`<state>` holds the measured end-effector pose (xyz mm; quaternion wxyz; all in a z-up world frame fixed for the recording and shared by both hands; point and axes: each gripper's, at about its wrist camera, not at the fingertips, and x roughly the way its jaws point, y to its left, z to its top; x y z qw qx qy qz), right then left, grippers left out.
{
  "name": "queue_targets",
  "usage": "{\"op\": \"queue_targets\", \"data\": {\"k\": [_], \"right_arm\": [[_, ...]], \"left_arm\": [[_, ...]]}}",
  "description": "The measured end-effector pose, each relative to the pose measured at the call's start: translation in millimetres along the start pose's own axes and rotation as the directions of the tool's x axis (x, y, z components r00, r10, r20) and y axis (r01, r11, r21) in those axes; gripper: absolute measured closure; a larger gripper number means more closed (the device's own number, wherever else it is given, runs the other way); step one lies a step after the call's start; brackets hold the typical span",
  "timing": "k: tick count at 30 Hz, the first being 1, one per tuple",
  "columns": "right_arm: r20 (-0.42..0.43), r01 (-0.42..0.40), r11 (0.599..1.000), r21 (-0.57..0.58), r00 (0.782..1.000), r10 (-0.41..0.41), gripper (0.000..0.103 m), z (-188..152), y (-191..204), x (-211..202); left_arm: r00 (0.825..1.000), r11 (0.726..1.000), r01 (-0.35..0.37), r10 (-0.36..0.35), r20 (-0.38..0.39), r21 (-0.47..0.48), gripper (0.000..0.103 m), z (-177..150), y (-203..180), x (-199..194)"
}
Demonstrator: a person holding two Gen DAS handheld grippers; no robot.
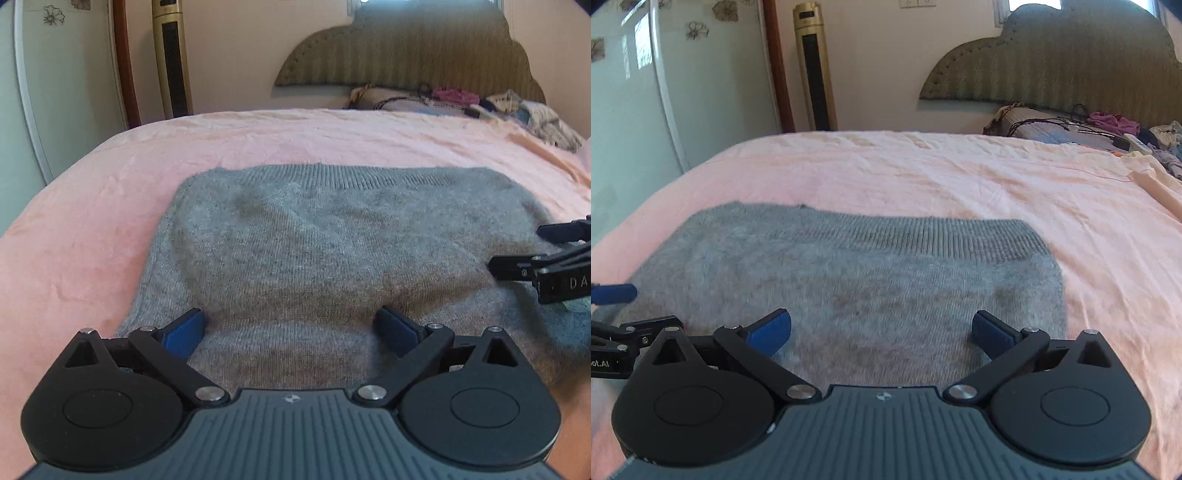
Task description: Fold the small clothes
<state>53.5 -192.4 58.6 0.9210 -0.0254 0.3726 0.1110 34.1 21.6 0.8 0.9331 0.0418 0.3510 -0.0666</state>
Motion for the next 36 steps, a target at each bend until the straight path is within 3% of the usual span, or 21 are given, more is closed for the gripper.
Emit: {"op": "queue_targets", "data": {"k": [2, 5, 8, 10, 12, 14, 17, 18, 19, 20, 21, 24, 26, 27, 29, 30, 31, 33, 35, 36], "right_arm": [[0.052, -0.004, 0.999, -0.039, 0.999, 0.006, 0.000, -13, -2, -1], [0.019, 0.031, 0.999, -0.019, 0.999, -0.031, 0.002, -6, 1, -18], [0.054, -0.014, 1.000, -0.015, 0.998, 0.015, 0.000, -13, 5, -41], [-0.009, -0.010, 1.000, -0.025, 1.000, 0.009, 0.000, -26, 3, -31], [0.024, 0.028, 0.994, -0.101, 0.999, -0.026, 0.000, -39, 6, -34], [-0.010, 0.026, 0.998, -0.054, 1.000, -0.027, 0.000, -35, 2, -45], [0.047, 0.013, 0.998, -0.066, 0.999, -0.010, 0.000, -41, 1, -67], [-0.003, 0.005, 0.996, -0.084, 1.000, -0.005, 0.000, -45, 0, -62], [-0.054, 0.001, 0.996, -0.093, 0.999, -0.006, 0.000, -52, -3, -54], [-0.008, -0.010, 0.997, -0.073, 1.000, 0.009, 0.000, -57, -9, -59], [-0.030, -0.001, 0.998, -0.055, 1.000, 0.000, 0.000, -55, -11, -59], [0.008, 0.000, 1.000, 0.010, 1.000, 0.000, 0.000, -49, -13, -78], [0.052, -0.035, 0.998, 0.044, 0.998, 0.033, 0.000, -49, -14, -89], [0.070, -0.045, 0.997, 0.055, 0.997, 0.041, 0.000, -50, -14, -93], [0.078, -0.054, 0.996, 0.067, 0.996, 0.049, 0.000, -51, -16, -96], [0.079, -0.056, 0.996, 0.073, 0.996, 0.050, 0.000, -51, -17, -97], [0.081, -0.058, 0.995, 0.080, 0.995, 0.051, 0.000, -53, -19, -98], [0.088, -0.065, 0.993, 0.101, 0.995, 0.056, 0.000, -56, -23, -101], [0.099, -0.071, 0.990, 0.120, 0.993, 0.059, 0.000, -59, -27, -105], [0.105, -0.073, 0.989, 0.129, 0.993, 0.060, 0.000, -61, -31, -108]], "left_arm": [[0.999, 1.000, -0.009, 0.009, -0.037, -0.012, 0.003, 7, 2, -4], [1.000, 1.000, 0.017, -0.018, -0.020, -0.020, 0.003, 5, 2, -25], [0.997, 1.000, 0.014, -0.012, -0.070, 0.020, 0.002, -12, -3, -20], [0.999, 1.000, 0.012, -0.011, -0.032, 0.025, 0.002, -20, -3, -27], [0.998, 0.999, 0.032, -0.033, -0.051, -0.013, 0.002, -20, 2, -38], [0.997, 0.994, 0.064, -0.067, -0.036, -0.089, 0.002, -27, 13, -52], [0.998, 0.992, 0.050, -0.054, -0.033, -0.115, 0.002, -40, 19, -61], [0.998, 0.986, 0.058, -0.063, -0.030, -0.156, 0.002, -42, 24, -65], [0.996, 0.972, 0.078, -0.087, -0.033, -0.223, 0.002, -44, 31, -69], [0.993, 0.944, 0.101, -0.114, -0.024, -0.314, 0.002, -48, 40, -74], [0.991, 0.909, 0.123, -0.134, -0.002, -0.398, 0.002, -51, 49, -79], [0.982, 0.769, 0.176, -0.182, 0.054, -0.615, 0.002, -59, 75, -83], [0.977, 0.664, 0.199, -0.196, 0.089, -0.720, 0.002, -62, 90, -78], [0.976, 0.625, 0.200, -0.196, 0.096, -0.755, 0.002, -60, 94, -74], [0.977, 0.578, 0.196, -0.186, 0.106, -0.792, 0.002, -55, 100, -65], [0.980, 0.568, 0.185, -0.169, 0.106, -0.802, 0.002, -52, 101, -61], [0.983, 0.566, 0.173, -0.152, 0.105, -0.806, 0.006, -49, 101, -58], [0.991, 0.596, 0.126, -0.112, 0.073, -0.793, 0.022, -41, 97, -52], [0.996, 0.644, 0.059, -0.090, 0.001, -0.763, 0.088, -34, 91, -43], [0.996, 0.655, 0.028, -0.085, -0.036, -0.755, 0.093, -34, 89, -38]]}}
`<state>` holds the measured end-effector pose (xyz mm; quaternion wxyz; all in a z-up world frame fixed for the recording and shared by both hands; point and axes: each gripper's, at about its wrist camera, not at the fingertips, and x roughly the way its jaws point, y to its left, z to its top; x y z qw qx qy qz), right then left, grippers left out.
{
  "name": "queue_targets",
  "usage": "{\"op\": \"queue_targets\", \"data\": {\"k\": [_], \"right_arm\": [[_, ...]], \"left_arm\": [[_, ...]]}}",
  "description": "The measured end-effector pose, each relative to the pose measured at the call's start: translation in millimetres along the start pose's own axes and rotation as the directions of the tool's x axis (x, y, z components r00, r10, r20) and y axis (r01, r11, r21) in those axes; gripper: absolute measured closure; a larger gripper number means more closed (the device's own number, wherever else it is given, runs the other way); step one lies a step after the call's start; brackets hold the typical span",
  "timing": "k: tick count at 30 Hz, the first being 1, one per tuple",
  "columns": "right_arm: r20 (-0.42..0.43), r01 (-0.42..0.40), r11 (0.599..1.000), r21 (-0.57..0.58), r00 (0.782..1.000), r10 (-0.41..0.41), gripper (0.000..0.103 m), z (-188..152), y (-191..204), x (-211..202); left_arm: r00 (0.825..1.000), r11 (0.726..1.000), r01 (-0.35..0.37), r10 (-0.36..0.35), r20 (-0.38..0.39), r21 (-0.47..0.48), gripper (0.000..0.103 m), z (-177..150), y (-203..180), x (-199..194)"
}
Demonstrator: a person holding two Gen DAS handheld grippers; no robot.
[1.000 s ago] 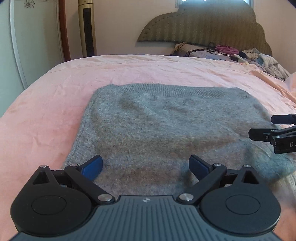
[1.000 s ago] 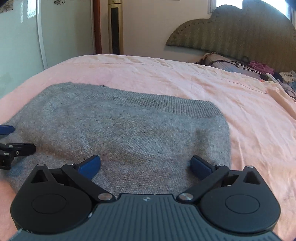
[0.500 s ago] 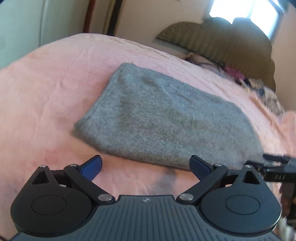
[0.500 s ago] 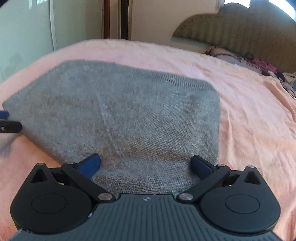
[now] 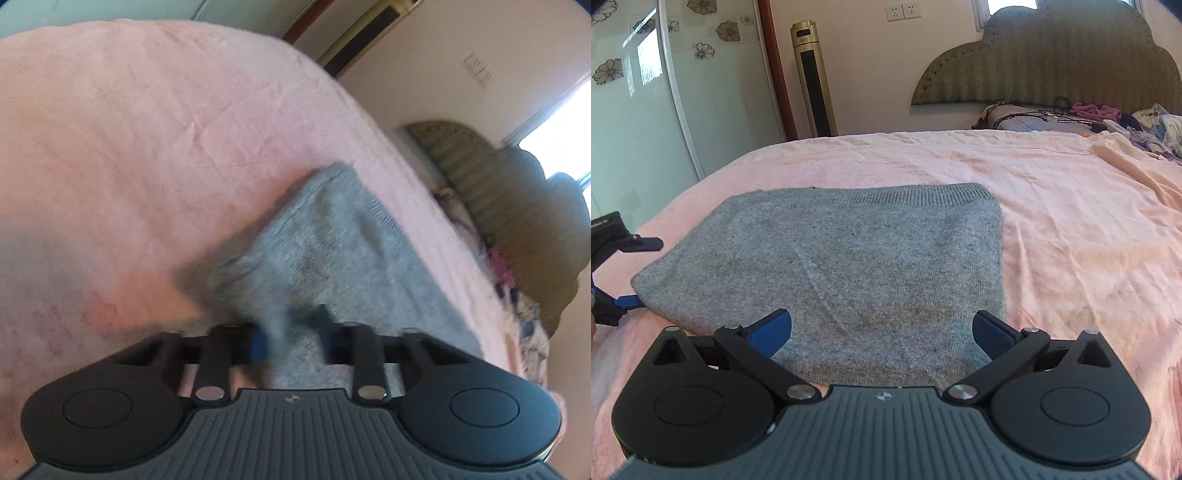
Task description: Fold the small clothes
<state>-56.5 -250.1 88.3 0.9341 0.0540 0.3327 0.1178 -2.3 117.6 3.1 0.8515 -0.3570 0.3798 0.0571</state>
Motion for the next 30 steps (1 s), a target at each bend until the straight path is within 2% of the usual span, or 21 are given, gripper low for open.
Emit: {"op": "queue_targets", "data": {"k": [2, 4, 5, 7, 8, 10, 11, 13, 15, 16, 17, 18, 19, 20, 21, 23, 25, 28, 29, 30], "right_arm": [[0.013, -0.003, 1.000, 0.017, 1.000, 0.002, 0.000, -1, -8, -7], [0.023, -0.003, 0.999, 0.034, 1.000, 0.002, 0.000, -2, -17, -14], [0.031, -0.004, 0.999, 0.044, 1.000, 0.003, 0.000, -3, -22, -17], [0.046, -0.015, 0.997, 0.070, 0.999, 0.011, 0.000, -3, -32, -24], [0.056, -0.025, 0.996, 0.087, 0.998, 0.020, 0.000, -3, -38, -28], [0.079, -0.049, 0.990, 0.135, 0.996, 0.039, 0.000, -2, -54, -34], [0.089, -0.055, 0.984, 0.167, 0.995, 0.041, 0.000, -1, -63, -37], [0.104, -0.060, 0.972, 0.226, 0.994, 0.038, 0.000, 2, -81, -41], [0.117, -0.063, 0.958, 0.280, 0.993, 0.031, 0.000, 4, -99, -42], [0.122, -0.066, 0.950, 0.304, 0.992, 0.030, 0.000, 5, -107, -43], [0.126, -0.071, 0.944, 0.323, 0.991, 0.032, 0.000, 5, -114, -44], [0.128, -0.077, 0.936, 0.343, 0.991, 0.034, 0.000, 5, -121, -42], [0.124, -0.079, 0.930, 0.359, 0.992, 0.036, 0.000, 5, -126, -40], [0.117, -0.082, 0.925, 0.372, 0.992, 0.041, 0.000, 5, -130, -38], [0.113, -0.095, 0.918, 0.385, 0.992, 0.055, 0.000, 6, -133, -34], [0.108, -0.155, 0.888, 0.433, 0.987, 0.120, 0.000, 8, -142, -26], [0.108, -0.251, 0.825, 0.506, 0.968, 0.228, 0.000, 13, -151, -13], [0.133, -0.389, 0.699, 0.600, 0.910, 0.393, 0.000, 27, -159, 12], [0.136, -0.410, 0.672, 0.617, 0.896, 0.422, 0.000, 34, -159, 22], [0.128, -0.416, 0.663, 0.622, 0.890, 0.439, 0.000, 41, -157, 31]], "left_arm": [[0.999, 1.000, -0.024, 0.024, 0.025, 0.019, 0.096, -2, -7, -2], [0.994, 0.991, -0.090, 0.083, 0.070, 0.102, 0.098, -9, -25, -8], [0.989, 0.978, -0.121, 0.106, 0.099, 0.167, 0.098, -13, -41, -10], [0.984, 0.936, -0.133, 0.085, 0.157, 0.325, 0.098, -27, -79, -17], [0.982, 0.903, -0.130, 0.059, 0.182, 0.410, 0.098, -37, -100, -20], [0.980, 0.810, -0.085, -0.038, 0.197, 0.580, 0.098, -66, -147, -28], [0.981, 0.758, -0.053, -0.084, 0.177, 0.650, 0.098, -84, -166, -31], [0.980, 0.640, 0.022, -0.164, 0.109, 0.768, 0.098, -124, -194, -33], [0.979, 0.513, 0.109, -0.205, -0.001, 0.852, 0.098, -169, -210, -28], [0.979, 0.469, 0.142, -0.197, -0.053, 0.872, 0.098, -186, -212, -20], [0.982, 0.437, 0.161, -0.164, -0.097, 0.885, 0.098, -203, -213, -9], [0.984, 0.425, 0.168, -0.132, -0.122, 0.889, 0.098, -215, -212, 0], [0.986, 0.416, 0.147, -0.134, -0.099, 0.898, 0.098, -224, -210, 2], [0.986, 0.393, 0.125, -0.148, -0.071, 0.911, 0.098, -230, -209, 0], [0.987, 0.394, 0.124, -0.146, -0.071, 0.911, 0.098, -231, -209, -1], [0.986, 0.419, 0.145, -0.141, -0.094, 0.896, 0.098, -223, -209, 0], [0.982, 0.437, 0.167, -0.152, -0.111, 0.884, 0.098, -217, -209, -3], [0.978, 0.439, 0.181, -0.172, -0.115, 0.880, 0.098, -216, -209, -8], [0.977, 0.438, 0.182, -0.181, -0.112, 0.880, 0.098, -217, -208, -10], [0.976, 0.436, 0.182, -0.190, -0.107, 0.881, 0.098, -217, -208, -12]]}}
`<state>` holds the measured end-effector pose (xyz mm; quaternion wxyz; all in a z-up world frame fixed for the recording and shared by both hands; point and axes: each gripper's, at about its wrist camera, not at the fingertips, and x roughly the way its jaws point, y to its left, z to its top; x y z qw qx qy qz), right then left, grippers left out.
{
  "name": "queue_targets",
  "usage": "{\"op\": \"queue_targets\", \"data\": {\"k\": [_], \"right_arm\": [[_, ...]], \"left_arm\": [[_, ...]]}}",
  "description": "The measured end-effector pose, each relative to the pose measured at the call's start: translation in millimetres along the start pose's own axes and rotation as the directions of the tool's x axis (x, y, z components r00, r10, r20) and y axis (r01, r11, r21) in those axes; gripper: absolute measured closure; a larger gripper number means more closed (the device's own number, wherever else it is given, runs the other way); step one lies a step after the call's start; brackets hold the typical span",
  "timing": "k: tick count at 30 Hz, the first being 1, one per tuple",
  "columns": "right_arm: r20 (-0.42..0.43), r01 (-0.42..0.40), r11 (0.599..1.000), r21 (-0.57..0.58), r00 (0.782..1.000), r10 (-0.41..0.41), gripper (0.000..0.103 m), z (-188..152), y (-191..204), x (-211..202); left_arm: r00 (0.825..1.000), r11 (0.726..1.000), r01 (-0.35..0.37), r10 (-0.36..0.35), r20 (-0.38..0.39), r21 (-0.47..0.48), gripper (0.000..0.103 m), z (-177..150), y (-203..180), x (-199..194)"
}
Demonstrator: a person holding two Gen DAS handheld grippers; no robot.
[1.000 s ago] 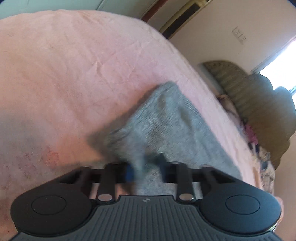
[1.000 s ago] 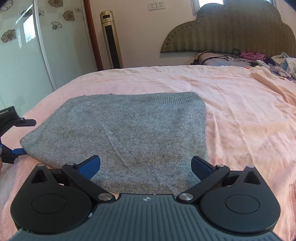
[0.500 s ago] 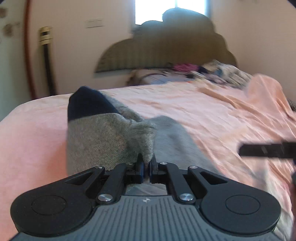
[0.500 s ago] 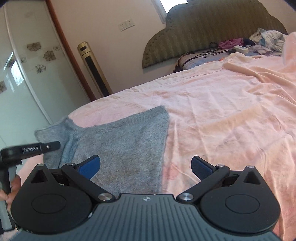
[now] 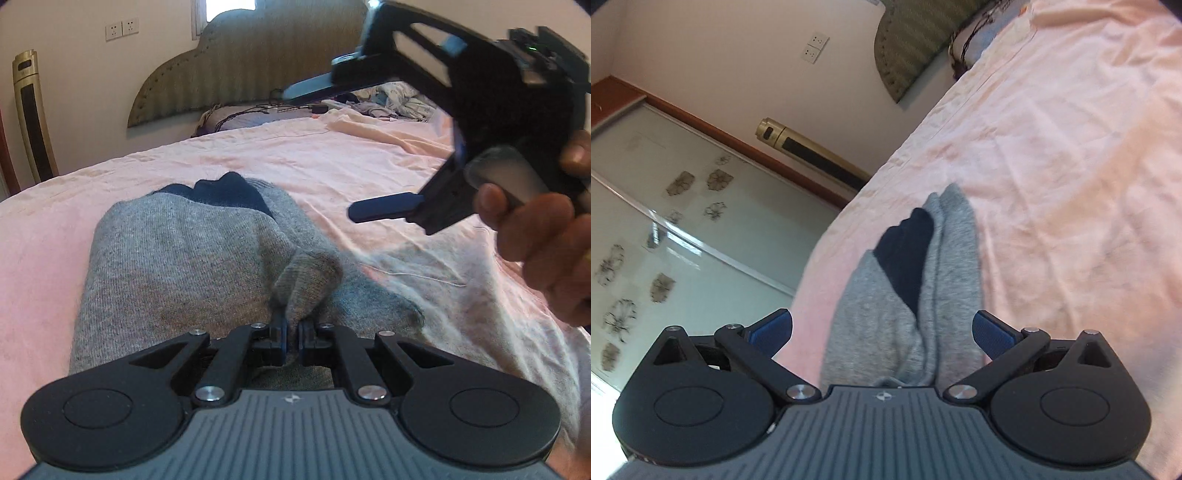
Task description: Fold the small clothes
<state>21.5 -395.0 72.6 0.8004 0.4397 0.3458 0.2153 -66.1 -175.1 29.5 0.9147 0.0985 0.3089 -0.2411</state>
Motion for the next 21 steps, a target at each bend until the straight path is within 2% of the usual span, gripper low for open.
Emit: {"op": "queue_targets", "data": {"k": [3, 6, 10, 11, 12, 13, 16, 18, 19, 21], "right_arm": [[-0.079, 0.026, 1.000, -0.004, 0.996, -0.027, 0.001, 17, 4, 34], [-0.159, 0.052, 0.999, 0.002, 0.986, -0.051, 0.009, 26, 3, 63], [-0.248, 0.108, 0.993, -0.055, 0.962, -0.118, 0.015, 25, 4, 94], [-0.238, 0.121, 0.989, -0.081, 0.962, -0.137, 0.020, 24, 7, 96], [-0.229, 0.152, 0.981, -0.119, 0.958, -0.176, 0.043, 24, 11, 97], [-0.220, 0.182, 0.970, -0.164, 0.951, -0.216, 0.079, 24, 16, 97], [-0.160, 0.173, 0.955, -0.239, 0.963, -0.215, 0.087, 27, 27, 76], [-0.124, 0.182, 0.950, -0.252, 0.968, -0.219, 0.087, 30, 27, 59], [-0.121, 0.193, 0.953, -0.235, 0.967, -0.226, 0.087, 31, 20, 54], [-0.146, 0.246, 0.949, -0.196, 0.950, -0.277, 0.087, 31, -4, 59]], "left_arm": [[1.000, 1.000, 0.004, -0.004, 0.004, 0.008, 0.098, 4, -4, 3], [1.000, 1.000, 0.012, -0.012, 0.004, 0.004, 0.098, 6, -2, 3], [1.000, 1.000, 0.013, -0.013, 0.007, 0.015, 0.098, 7, -3, 5], [1.000, 1.000, 0.012, -0.013, 0.007, 0.015, 0.098, 7, -4, 6], [1.000, 1.000, 0.017, -0.017, 0.007, 0.016, 0.098, 9, -5, 7], [1.000, 0.999, 0.027, -0.027, 0.008, 0.017, 0.098, 10, -7, 8], [0.997, 0.997, 0.074, -0.074, 0.021, 0.018, 0.098, 18, -15, 7], [0.994, 0.994, 0.108, -0.107, -0.017, 0.025, 0.098, 19, -22, 16], [0.992, 0.993, 0.119, -0.117, -0.057, 0.026, 0.098, 16, -24, 26], [0.992, 0.992, 0.122, -0.122, -0.031, 0.017, 0.097, 10, -21, 31]]}}
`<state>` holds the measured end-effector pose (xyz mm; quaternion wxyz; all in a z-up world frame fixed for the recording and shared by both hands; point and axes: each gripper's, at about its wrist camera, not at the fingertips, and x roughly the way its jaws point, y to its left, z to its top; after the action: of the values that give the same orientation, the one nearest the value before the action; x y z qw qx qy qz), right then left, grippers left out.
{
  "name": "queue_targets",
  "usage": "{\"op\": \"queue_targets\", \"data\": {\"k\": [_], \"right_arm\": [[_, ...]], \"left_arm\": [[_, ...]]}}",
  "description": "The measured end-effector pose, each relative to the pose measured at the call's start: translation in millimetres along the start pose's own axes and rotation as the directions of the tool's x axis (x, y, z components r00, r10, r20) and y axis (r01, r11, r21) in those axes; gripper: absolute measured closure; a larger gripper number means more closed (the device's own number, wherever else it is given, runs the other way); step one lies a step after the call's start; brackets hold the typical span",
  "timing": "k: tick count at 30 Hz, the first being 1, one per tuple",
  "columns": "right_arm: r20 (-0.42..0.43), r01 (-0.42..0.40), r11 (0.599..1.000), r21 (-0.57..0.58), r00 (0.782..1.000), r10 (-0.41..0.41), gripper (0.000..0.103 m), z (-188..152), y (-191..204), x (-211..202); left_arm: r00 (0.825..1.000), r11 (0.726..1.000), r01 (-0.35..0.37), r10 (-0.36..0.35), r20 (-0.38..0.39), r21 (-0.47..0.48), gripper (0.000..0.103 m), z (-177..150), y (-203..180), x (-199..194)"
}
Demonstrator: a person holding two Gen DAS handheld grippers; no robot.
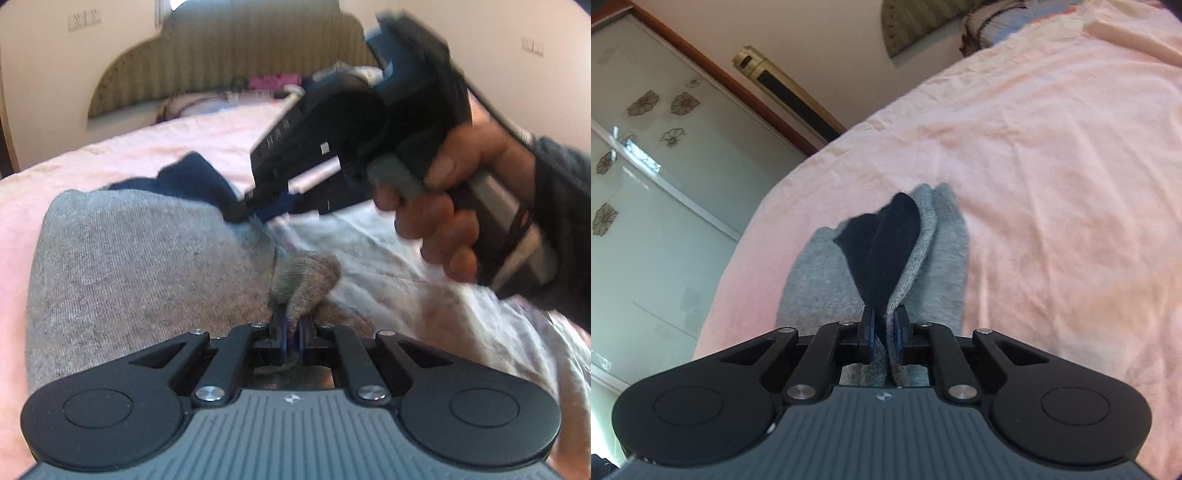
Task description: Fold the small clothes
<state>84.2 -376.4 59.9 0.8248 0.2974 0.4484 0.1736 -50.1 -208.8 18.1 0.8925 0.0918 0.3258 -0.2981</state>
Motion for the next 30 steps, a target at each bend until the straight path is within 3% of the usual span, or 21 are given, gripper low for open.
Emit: {"op": "queue_targets", "data": {"k": [2, 3, 6, 7, 9, 10, 11, 13, 14, 16, 19, 22, 23, 24, 25, 27, 30], "right_arm": [[0.008, -0.034, 0.998, 0.057, 0.999, 0.033, 0.081, -7, -14, 5], [0.017, -0.052, 0.995, 0.087, 0.999, 0.050, 0.071, -9, -16, 3], [0.082, -0.106, 0.993, 0.056, 0.991, 0.101, 0.025, -7, -11, -15], [0.115, -0.108, 0.993, 0.042, 0.988, 0.103, 0.016, -4, -10, -21], [0.145, -0.104, 0.994, 0.036, 0.985, 0.098, 0.015, 7, -12, -28], [0.143, -0.101, 0.994, 0.041, 0.985, 0.094, 0.015, 14, -15, -26], [0.137, -0.094, 0.994, 0.046, 0.987, 0.087, 0.016, 19, -17, -23], [0.108, -0.071, 0.996, 0.058, 0.992, 0.065, 0.016, 32, -21, -6], [0.096, -0.061, 0.996, 0.062, 0.994, 0.055, 0.016, 36, -22, 2], [0.061, -0.044, 0.997, 0.059, 0.997, 0.040, 0.017, 40, -19, 23], [0.040, -0.036, 0.999, 0.034, 0.999, 0.035, 0.016, 43, -8, 44], [0.017, -0.083, 0.994, 0.065, 0.996, 0.082, 0.021, 45, -4, 58], [0.023, -0.087, 0.994, 0.067, 0.996, 0.086, 0.025, 45, -4, 61], [0.033, -0.074, 0.995, 0.060, 0.997, 0.072, 0.039, 43, -3, 63], [0.017, -0.066, 0.996, 0.060, 0.998, 0.065, 0.073, 43, -2, 65], [0.025, -0.062, 0.997, 0.039, 0.998, 0.061, 0.077, 37, 0, 66], [0.062, -0.085, 0.996, 0.025, 0.995, 0.084, 0.078, 32, 12, 57]], "left_arm": [[0.999, 0.999, 0.041, -0.040, 0.004, -0.011, 0.096, -1, 7, -10], [0.996, 0.995, 0.093, -0.093, 0.002, -0.016, 0.095, -3, 16, -21], [0.974, 0.974, 0.225, -0.226, -0.023, -0.038, 0.093, -6, 50, -47], [0.971, 0.970, 0.236, -0.238, -0.024, -0.066, 0.092, -6, 66, -55], [0.974, 0.960, 0.224, -0.227, -0.001, -0.170, 0.083, -5, 103, -69], [0.979, 0.948, 0.204, -0.203, 0.028, -0.244, 0.064, -3, 125, -74], [0.985, 0.926, 0.174, -0.160, 0.069, -0.335, 0.032, -1, 148, -77], [0.990, 0.844, 0.104, -0.037, 0.137, -0.526, 0.009, -2, 188, -78], [0.989, 0.787, 0.107, -0.023, 0.145, -0.608, 0.009, -1, 210, -69], [0.994, 0.682, 0.103, -0.054, 0.091, -0.724, 0.009, 2, 241, -41], [0.985, 0.568, 0.140, -0.166, 0.053, -0.811, 0.011, 3, 264, 6], [0.978, 0.564, 0.178, -0.190, 0.084, -0.806, 0.012, 12, 263, 27], [0.980, 0.570, 0.169, -0.187, 0.073, -0.804, 0.039, 16, 261, 33], [0.982, 0.588, 0.129, -0.185, 0.022, -0.798, 0.061, 20, 252, 42], [0.983, 0.608, 0.091, -0.180, -0.025, -0.789, 0.076, 22, 250, 46], [0.988, 0.627, 0.082, -0.154, -0.020, -0.775, 0.080, 23, 249, 39], [0.993, 0.689, 0.083, -0.121, -0.001, -0.720, 0.083, 31, 247, 11]]}}
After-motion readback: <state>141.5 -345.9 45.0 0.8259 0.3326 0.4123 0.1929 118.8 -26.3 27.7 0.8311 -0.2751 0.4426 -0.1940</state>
